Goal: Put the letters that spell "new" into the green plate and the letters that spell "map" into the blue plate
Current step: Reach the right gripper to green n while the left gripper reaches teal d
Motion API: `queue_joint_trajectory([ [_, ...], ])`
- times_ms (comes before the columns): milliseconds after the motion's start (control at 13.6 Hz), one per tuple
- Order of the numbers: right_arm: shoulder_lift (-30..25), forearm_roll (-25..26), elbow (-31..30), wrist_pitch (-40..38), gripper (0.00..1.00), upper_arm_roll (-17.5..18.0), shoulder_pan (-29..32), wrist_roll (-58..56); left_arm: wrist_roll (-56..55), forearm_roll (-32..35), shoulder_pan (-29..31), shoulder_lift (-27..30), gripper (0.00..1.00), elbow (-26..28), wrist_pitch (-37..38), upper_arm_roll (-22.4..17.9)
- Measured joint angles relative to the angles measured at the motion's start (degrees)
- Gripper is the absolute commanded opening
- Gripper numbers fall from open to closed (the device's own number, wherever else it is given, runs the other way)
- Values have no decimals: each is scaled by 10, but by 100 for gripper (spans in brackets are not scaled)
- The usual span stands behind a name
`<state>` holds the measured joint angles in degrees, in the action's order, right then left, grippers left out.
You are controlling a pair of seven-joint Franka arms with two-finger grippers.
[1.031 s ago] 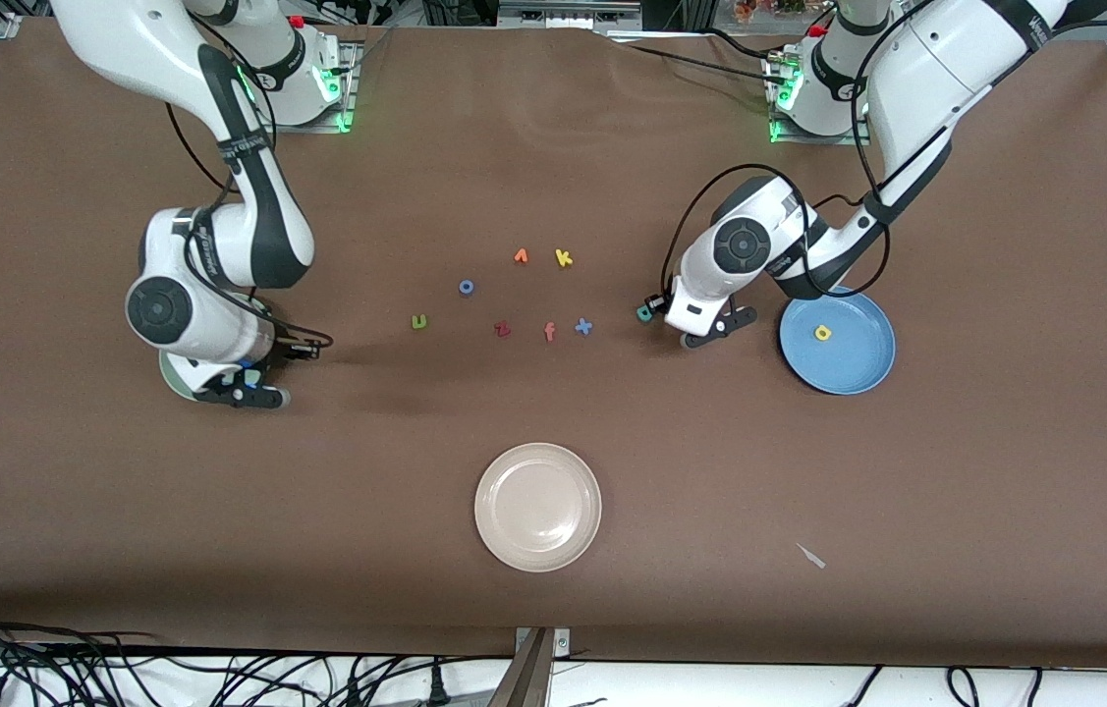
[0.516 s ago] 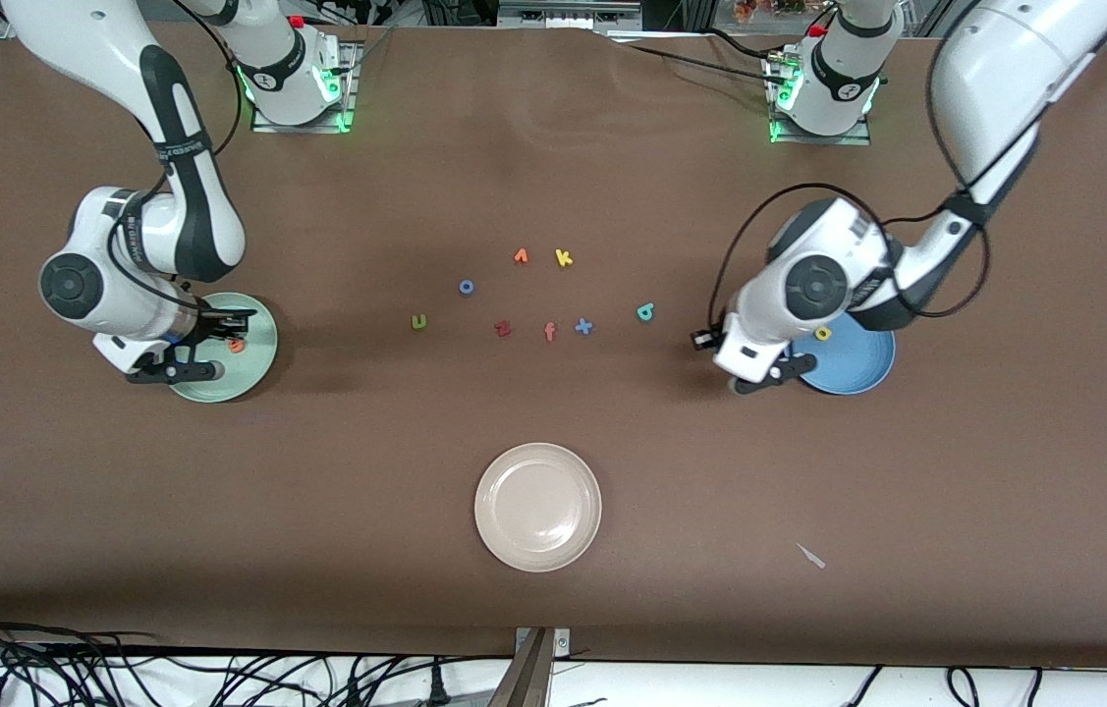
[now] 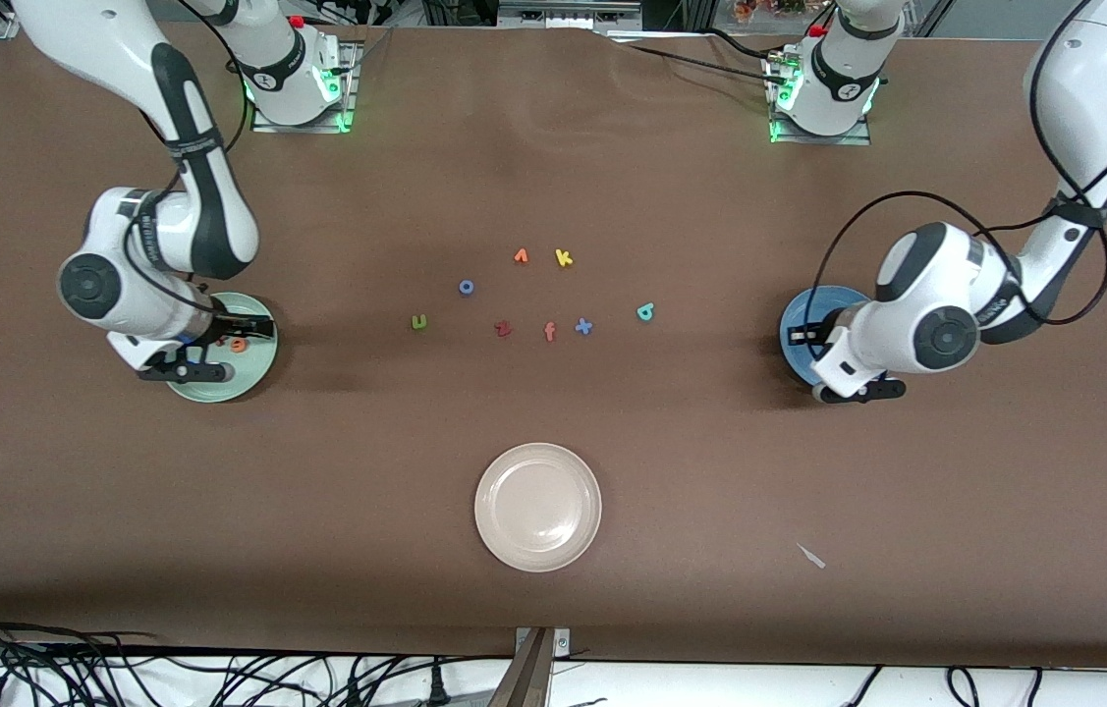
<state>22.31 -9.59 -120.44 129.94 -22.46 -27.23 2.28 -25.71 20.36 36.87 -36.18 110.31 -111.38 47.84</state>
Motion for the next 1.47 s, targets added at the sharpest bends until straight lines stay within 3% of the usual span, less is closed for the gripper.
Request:
queue_joint_trajectory([
  [295, -2, 0, 2, 23, 100, 82, -8, 166, 89, 1, 13, -7, 35, 11, 12, -40],
  [442, -2, 0, 2, 35, 100, 113, -9, 214, 112, 7, 13, -14, 44, 18, 12, -60],
  [516, -2, 0, 2, 44, 100, 125, -9, 228, 115, 18, 13, -18, 62, 20, 12, -65],
  [589, -2, 0, 2, 55, 100, 138, -9, 243, 115, 28, 13, -23, 95, 21, 12, -68],
  [663, -1, 0, 1, 69, 100, 150, -9, 259, 115, 34, 14, -27, 99, 21, 12, -69],
  [958, 12, 1, -2, 124, 100, 173, -51, 300, 110, 33, 13, -29, 99, 11, 11, -52],
  [1326, 32, 4, -3, 142, 100, 174, -89, 243, -37, 0, 7, -23, 93, -11, 10, 45],
  [1473, 36, 4, -7, 150, 100, 173, -90, 221, -112, -13, -22, -23, 91, -11, -26, 65],
])
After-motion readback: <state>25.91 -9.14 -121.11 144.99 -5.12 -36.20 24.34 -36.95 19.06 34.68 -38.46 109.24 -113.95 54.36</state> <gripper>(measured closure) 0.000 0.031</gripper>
